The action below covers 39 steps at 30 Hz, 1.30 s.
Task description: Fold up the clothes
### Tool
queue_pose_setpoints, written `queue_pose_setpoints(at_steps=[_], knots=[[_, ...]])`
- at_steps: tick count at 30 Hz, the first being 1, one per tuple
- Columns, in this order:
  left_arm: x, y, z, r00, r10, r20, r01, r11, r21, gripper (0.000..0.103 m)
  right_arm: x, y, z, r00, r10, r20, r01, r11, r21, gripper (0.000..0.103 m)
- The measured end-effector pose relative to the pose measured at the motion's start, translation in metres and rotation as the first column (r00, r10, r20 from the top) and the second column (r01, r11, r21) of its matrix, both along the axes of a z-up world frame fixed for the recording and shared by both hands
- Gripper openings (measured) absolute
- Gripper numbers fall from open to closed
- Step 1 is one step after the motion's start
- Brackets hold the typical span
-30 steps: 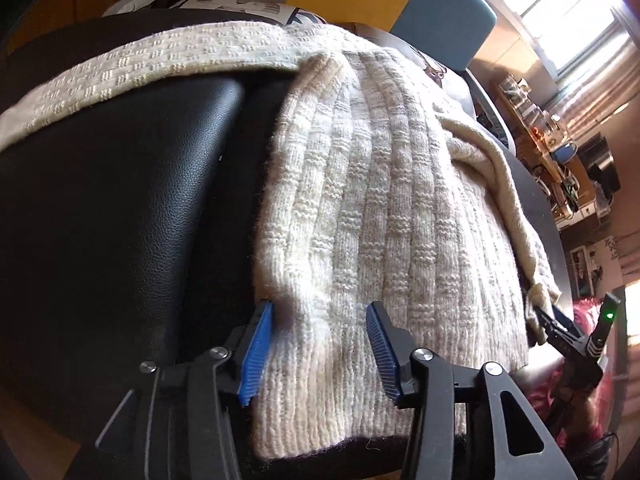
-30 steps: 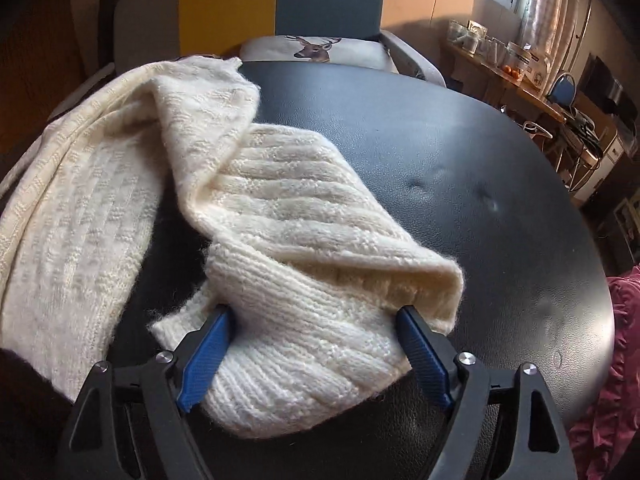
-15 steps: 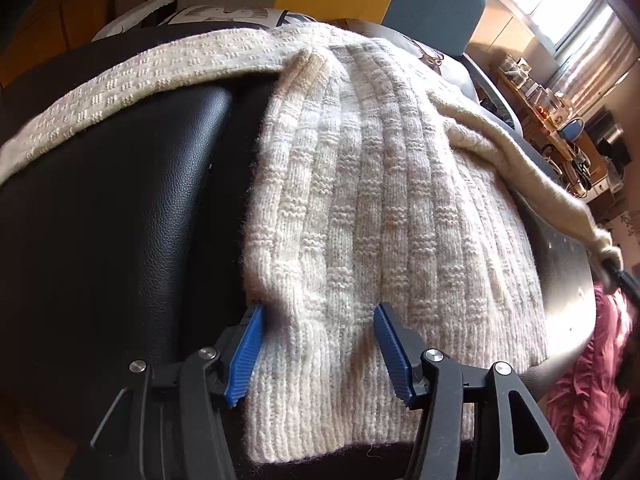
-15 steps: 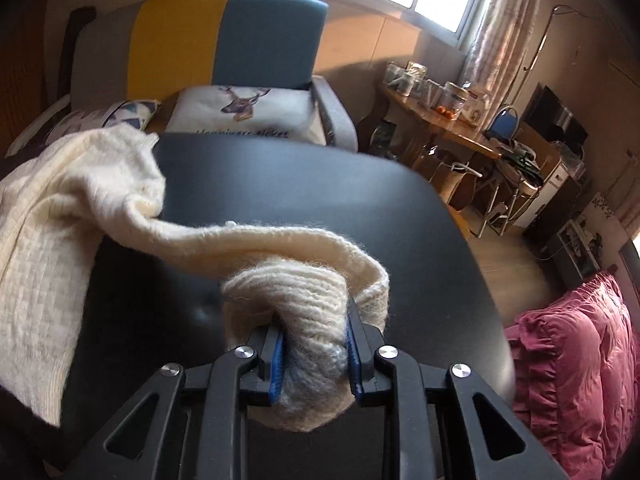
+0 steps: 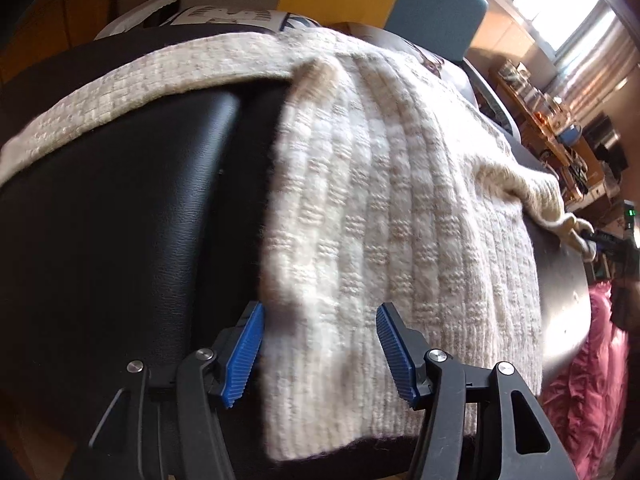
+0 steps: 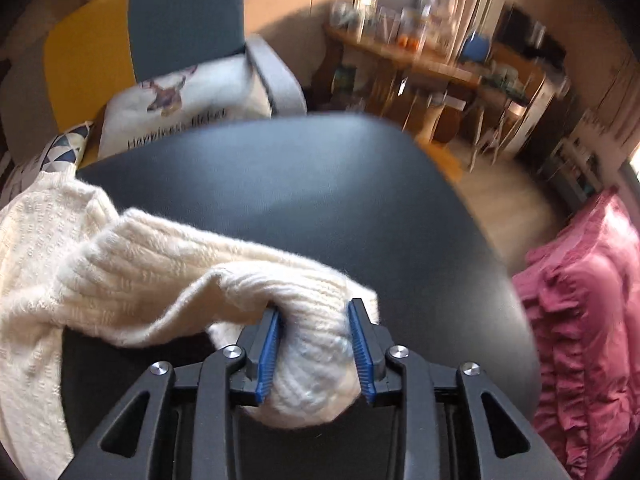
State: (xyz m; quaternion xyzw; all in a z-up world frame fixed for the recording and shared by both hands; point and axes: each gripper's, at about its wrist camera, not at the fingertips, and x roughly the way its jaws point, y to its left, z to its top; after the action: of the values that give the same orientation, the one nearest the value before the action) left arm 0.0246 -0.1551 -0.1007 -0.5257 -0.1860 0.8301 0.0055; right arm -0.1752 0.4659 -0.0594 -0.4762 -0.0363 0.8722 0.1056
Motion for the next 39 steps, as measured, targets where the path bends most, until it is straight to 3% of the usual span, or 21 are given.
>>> queue_pose_setpoints(at_steps=[1,3,5,7,9,11,13,15,20,22,23,24,26,29,32,36,39], knots=[[0.001,-0.006,0.002,1.000,0.014,-0.012,-0.014,1.000,0.009,0.059,0.009,-0.013,0.008,0.998,0.017,-0.052,-0.015,0.999,0.041,0.034],[0.004,-0.018,0.006,0.999,0.041,-0.036,-0.040,0.999,0.028,0.059,0.032,-0.044,0.025,0.982,0.115,-0.151,-0.115,0.993,0.007,0.035],[0.007,-0.029,0.011,0.996,0.070,-0.059,-0.067,0.997,0.047,0.059,0.054,-0.084,0.027,0.946,0.275,-0.170,-0.303,0.939,-0.166,0.038],[0.001,-0.025,0.011,0.996,0.034,-0.076,-0.032,0.999,0.034,0.059,0.072,-0.132,0.013,0.889,0.436,-0.138,-0.457,0.840,-0.291,0.038],[-0.007,-0.020,0.012,0.996,-0.008,-0.093,0.010,1.000,0.018,0.059,0.090,-0.184,-0.008,0.826,0.556,-0.092,-0.548,0.757,-0.355,0.038],[-0.011,-0.012,0.010,0.994,-0.053,-0.101,0.050,0.998,-0.033,0.059,0.106,-0.226,-0.031,0.776,0.629,-0.034,-0.591,0.708,-0.387,0.038],[-0.016,-0.005,0.007,0.991,-0.096,-0.092,0.088,0.993,-0.079,0.059,0.120,-0.256,-0.050,0.744,0.669,0.015,-0.611,0.688,-0.392,0.038],[-0.019,0.000,0.002,0.987,-0.133,-0.085,0.126,0.989,-0.083,0.059,0.130,-0.266,-0.063,0.730,0.682,0.047,-0.610,0.681,-0.406,0.038],[-0.023,0.010,-0.008,0.982,-0.173,-0.081,0.165,0.982,-0.088,0.058,0.137,-0.265,-0.077,0.747,0.661,0.074,-0.579,0.701,-0.416,0.038],[-0.025,0.015,-0.013,0.980,-0.185,-0.078,0.178,0.980,-0.085,0.041,0.138,-0.261,-0.078,0.753,0.653,0.075,-0.568,0.704,-0.427,0.038],[-0.026,0.016,-0.016,0.980,-0.181,-0.076,0.174,0.980,-0.094,0.021,0.137,-0.259,-0.079,0.756,0.650,0.078,-0.561,0.704,-0.436,0.038],[-0.026,0.018,-0.019,0.982,-0.175,-0.074,0.166,0.980,-0.106,0.018,0.137,-0.259,-0.080,0.757,0.649,0.077,-0.559,0.704,-0.438,0.038],[-0.027,0.015,-0.018,0.986,-0.149,-0.081,0.144,0.988,-0.058,0.010,0.138,-0.259,-0.080,0.756,0.650,0.077,-0.562,0.705,-0.432,0.039],[-0.022,-0.002,-0.007,0.990,-0.090,-0.109,0.095,0.994,0.047,0.008,0.140,-0.266,-0.079,0.727,0.682,0.086,-0.609,0.697,-0.380,0.039],[-0.014,-0.025,0.011,0.989,-0.021,-0.148,0.046,0.984,0.170,0.007,0.142,-0.270,-0.078,0.706,0.698,0.123,-0.632,0.698,-0.336,0.038],[-0.003,-0.052,0.032,0.983,0.032,-0.178,0.004,0.980,0.201,0.007,0.140,-0.266,-0.078,0.699,0.701,0.142,-0.632,0.698,-0.336,0.038],[0.003,-0.061,0.029,0.988,0.044,-0.151,-0.013,0.980,0.197,0.007,0.140,-0.262,-0.075,0.697,0.699,0.159,-0.632,0.704,-0.324,0.038]])
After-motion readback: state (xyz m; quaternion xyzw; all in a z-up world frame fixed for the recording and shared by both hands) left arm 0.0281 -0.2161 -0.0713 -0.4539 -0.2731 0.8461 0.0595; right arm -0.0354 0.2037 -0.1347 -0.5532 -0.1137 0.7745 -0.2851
